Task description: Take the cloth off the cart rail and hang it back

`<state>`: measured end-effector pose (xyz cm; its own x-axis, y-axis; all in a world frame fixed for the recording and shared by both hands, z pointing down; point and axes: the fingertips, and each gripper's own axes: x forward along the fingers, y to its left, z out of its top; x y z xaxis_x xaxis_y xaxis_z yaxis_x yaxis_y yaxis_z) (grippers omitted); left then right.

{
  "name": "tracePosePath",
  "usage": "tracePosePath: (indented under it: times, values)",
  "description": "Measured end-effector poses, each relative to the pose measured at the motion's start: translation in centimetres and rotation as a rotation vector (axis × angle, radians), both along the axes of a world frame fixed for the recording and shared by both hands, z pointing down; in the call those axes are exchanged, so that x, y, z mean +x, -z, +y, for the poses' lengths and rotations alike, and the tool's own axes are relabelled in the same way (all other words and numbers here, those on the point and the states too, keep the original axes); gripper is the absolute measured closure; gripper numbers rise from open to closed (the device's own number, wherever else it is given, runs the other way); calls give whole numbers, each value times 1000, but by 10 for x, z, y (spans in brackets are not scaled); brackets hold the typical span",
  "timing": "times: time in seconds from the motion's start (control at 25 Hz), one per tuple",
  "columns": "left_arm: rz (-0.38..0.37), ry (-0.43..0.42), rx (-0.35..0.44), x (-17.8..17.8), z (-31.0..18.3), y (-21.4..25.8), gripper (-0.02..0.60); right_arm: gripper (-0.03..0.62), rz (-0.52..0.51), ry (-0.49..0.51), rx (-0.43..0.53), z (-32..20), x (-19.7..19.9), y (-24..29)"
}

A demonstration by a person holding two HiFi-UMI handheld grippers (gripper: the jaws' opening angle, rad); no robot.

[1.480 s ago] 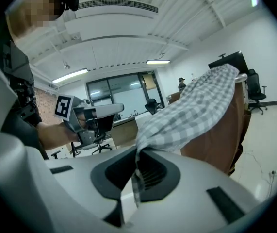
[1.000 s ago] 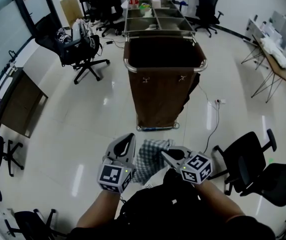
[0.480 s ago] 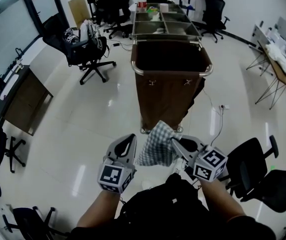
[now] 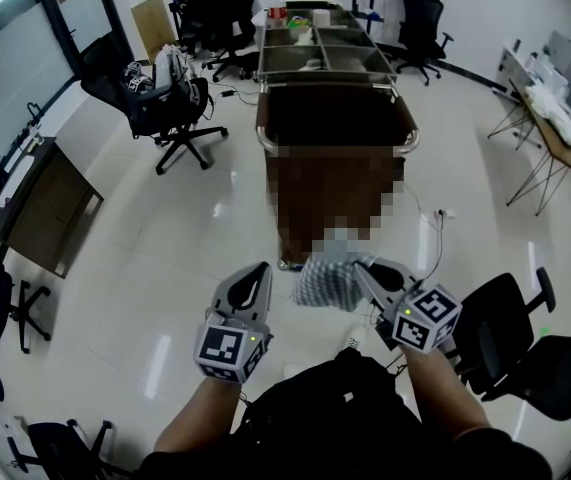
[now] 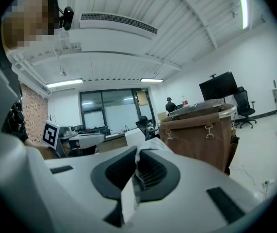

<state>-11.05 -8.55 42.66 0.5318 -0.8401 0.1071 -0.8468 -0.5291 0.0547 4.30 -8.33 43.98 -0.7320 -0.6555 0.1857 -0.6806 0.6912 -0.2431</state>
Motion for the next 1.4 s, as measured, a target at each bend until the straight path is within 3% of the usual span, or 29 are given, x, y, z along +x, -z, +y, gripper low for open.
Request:
tracePosePath:
  times: [0.88, 1.4]
  values:
    - [20, 0, 0, -4, -17, 3, 581, 571, 1, -19, 39, -8, 8, 26]
    - [16, -17, 47, -8, -31, 24, 581, 574, 29, -28, 98, -22, 16, 68]
